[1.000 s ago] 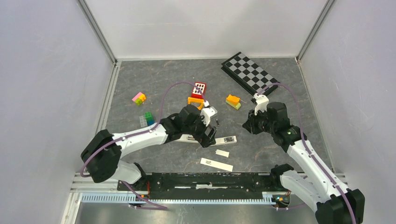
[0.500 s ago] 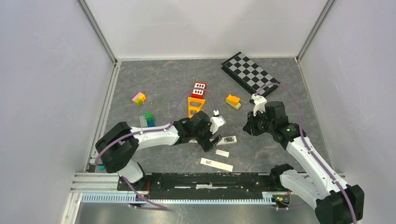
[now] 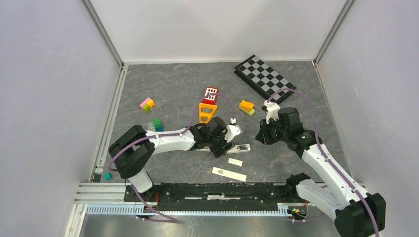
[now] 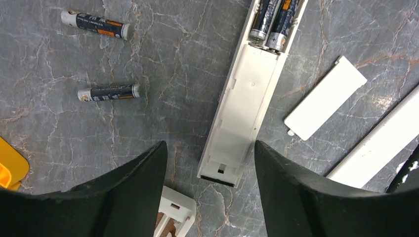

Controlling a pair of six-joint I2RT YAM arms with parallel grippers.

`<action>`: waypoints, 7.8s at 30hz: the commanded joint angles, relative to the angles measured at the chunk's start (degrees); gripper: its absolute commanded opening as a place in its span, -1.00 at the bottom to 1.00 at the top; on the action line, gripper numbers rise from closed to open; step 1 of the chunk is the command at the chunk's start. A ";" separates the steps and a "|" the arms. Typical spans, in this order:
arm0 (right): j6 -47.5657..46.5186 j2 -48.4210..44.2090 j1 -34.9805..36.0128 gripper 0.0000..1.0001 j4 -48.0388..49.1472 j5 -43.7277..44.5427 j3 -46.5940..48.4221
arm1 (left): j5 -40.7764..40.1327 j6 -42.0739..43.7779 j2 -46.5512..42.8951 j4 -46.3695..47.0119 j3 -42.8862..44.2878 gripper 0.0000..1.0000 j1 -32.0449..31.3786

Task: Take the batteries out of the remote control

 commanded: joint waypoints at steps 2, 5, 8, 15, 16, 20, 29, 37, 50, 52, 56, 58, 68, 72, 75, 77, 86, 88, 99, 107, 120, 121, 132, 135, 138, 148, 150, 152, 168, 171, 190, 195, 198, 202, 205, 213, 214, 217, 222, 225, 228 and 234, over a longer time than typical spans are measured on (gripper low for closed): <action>0.44 0.46 0.54 -1.00 0.75 -0.17 0.87 | 1.52 3.15 -0.05 -0.28 0.26 0.44 -0.21; 0.38 0.93 0.81 -1.00 0.73 0.08 0.74 | 0.88 3.73 0.29 -0.09 0.26 0.42 -0.21; 0.50 1.28 1.04 -1.00 0.75 0.19 0.52 | 1.07 4.75 1.10 -0.55 0.55 0.35 -0.25; 0.56 1.22 1.35 -1.00 0.75 0.96 0.32 | 0.13 5.27 1.95 -0.95 0.22 0.34 -0.66; 0.57 1.38 1.35 -1.00 0.72 0.98 0.42 | -0.20 5.28 1.99 -0.95 0.22 0.30 -0.89; 0.65 1.71 1.44 -1.00 0.75 0.94 0.43 | -1.46 5.19 2.04 -0.96 0.31 -0.05 -1.15; 0.62 0.05 1.56 -1.00 0.66 -0.89 0.32 | -3.04 4.92 0.00 -0.31 -0.84 -0.32 -1.26; -0.43 1.48 3.43 -1.00 0.13 2.32 -0.01 | -3.48 7.48 -0.11 -1.09 -1.01 -0.38 -1.79; -5.96 2.21 6.88 -1.00 0.19 8.81 -1.47 | -1.95 9.62 0.18 -3.08 -1.01 -0.56 -1.87; -6.95 1.66 6.87 -1.00 0.22 9.12 -1.80 | -1.17 9.65 0.37 -3.06 -0.86 -0.61 -1.87; -7.22 2.36 6.95 -1.00 1.61 8.01 -2.50 | -0.17 9.75 0.32 -2.31 -1.08 -0.72 -1.84; -6.74 3.11 6.95 -1.00 2.40 6.74 -2.79 | 0.53 10.56 0.09 -2.05 -1.42 -0.75 -1.88; -4.86 -0.24 7.01 -1.00 3.85 6.72 -2.12 | 1.81 12.09 -0.56 -2.17 -2.24 -0.77 -2.03; -4.96 0.99 7.06 -1.00 3.89 6.42 -2.68 | 1.63 12.51 -0.59 -2.17 -2.14 -0.78 -2.02; -4.52 2.46 7.06 -1.00 3.91 6.05 -3.34 | 1.70 12.55 -0.43 -2.34 -1.89 -0.79 -2.06; -4.41 2.95 7.15 -1.00 3.91 5.81 -3.65 | 1.35 12.59 -0.46 -2.47 -1.85 -0.80 -2.06; -5.19 4.21 7.15 -1.00 3.72 6.30 -3.89 | 1.16 12.65 -0.48 -2.62 -2.00 -0.82 -2.14; -5.35 3.52 7.15 -1.00 3.75 6.87 -3.63 | 1.04 12.58 -0.37 -2.84 -1.79 -0.83 -2.08; -4.39 4.25 7.15 -1.00 3.80 5.53 -4.16 | 1.20 12.77 -0.46 -3.33 -1.54 -0.83 -2.23; -3.59 3.82 7.15 -1.00 3.79 -0.24 -3.21 | 1.03 12.58 -0.27 -3.42 -1.45 -0.84 -2.23; -2.41 3.01 7.17 -1.00 4.07 -2.60 -1.53 | 0.60 12.60 -0.03 -4.36 -1.01 -0.85 -2.33; -2.37 2.88 7.15 -1.00 3.98 -2.49 -1.35 | 0.68 12.65 0.00 -4.62 -0.85 -0.85 -2.33; -1.84 1.72 7.15 -1.00 4.02 -0.89 -1.12 | 0.42 12.68 0.09 -5.12 -0.39 -0.86 -2.41; -1.78 1.86 7.15 -1.00 3.95 0.84 -1.47 | 0.38 12.69 0.27 -5.78 -0.04 -0.86 -2.40; -1.33 2.06 7.14 -1.00 4.15 1.70 -1.20 | 0.33 12.76 0.26 -5.95 -0.05 -0.86 -2.41; 0.00 3.54 7.15 -1.00 4.56 5.55 -0.65 | 0.73 12.19 0.55 -6.31 0.59 -0.87 -2.41; 0.58 3.85 7.15 -1.00 4.67 5.70 -1.04 | 0.54 12.20 0.54 -6.48 0.57 -0.87 -2.37; 0.98 3.90 7.11 -1.00 4.79 5.88 -1.23 | 0.17 12.16 0.65 -6.78 0.68 -0.87 -2.41; 3.39 0.25 7.11 -1.00 4.18 5.40 -0.09 | -0.11 11.72 1.12 -7.46 1.45 -0.90 -2.37; 3.84 -0.64 7.11 -1.00 3.92 1.90 -0.30 | 0.23 11.60 0.80 -7.21 1.45 -0.90 -2.36; 5.99 -1.65 7.15 -1.00 3.63 0.98 -6.41 | 0.20 12.09 -0.54 -6.33 0.31 -0.91 -2.37; 5.73 -0.87 7.15 -1.00 3.71 3.29 -6.68 | 0.41 12.05 -0.25 -6.40 0.49 -0.91 -2.41; 6.91 0.89 7.14 -1.00 5.35 5.60 -7.54 | 0.55 12.12 -0.26 -6.34 0.48 -0.91 -2.40; 5.85 1.05 7.13 -1.00 5.69 4.48 -8.04 | 0.60 12.07 -0.07 -6.88 0.86 -0.92 -2.39; 6.08 -0.19 7.15 -1.00 7.93 3.42 -9.26 | 0.85 12.07 0.03 -6.65 0.74 -0.92 -2.41; 10.06 0.83 7.13 -1.00 13.92 -0.62 -11.05 | 0.69 12.07 0.34 -7.06 1.29 -0.92 -2.41; 10.05 0.84 7.15 -1.00 13.87 -0.06 -11.16 | 0.61 12.07 0.26 -7.14 1.21 -0.92 -2.39; 10.43 1.06 7.15 -1.00 14.32 0.25 -10.93 | 0.60 12.06 0.21 -7.10 1.15 -0.92 -2.37; 11.11 1.29 7.20 -1.00 15.02 0.03 -10.48 | 0.51 12.06 0.53 -7.20 1.36 -0.92 -2.39; 11.21 0.97 7.17 -1.00 15.16 -0.65 -10.50 | 0.44 12.05 0.54 -7.28 1.28 -0.92 -2.41; 10.96 0.95 7.15 -1.00 15.16 -1.29 -10.66 | 0.35 12.01 0.46 -7.29 1.39 -0.92 -2.38; 10.15 2.69 7.15 -1.00 15.23 -2.44 -10.64 | 0.29 12.06 0.48 -7.37 1.45 -0.92 -2.41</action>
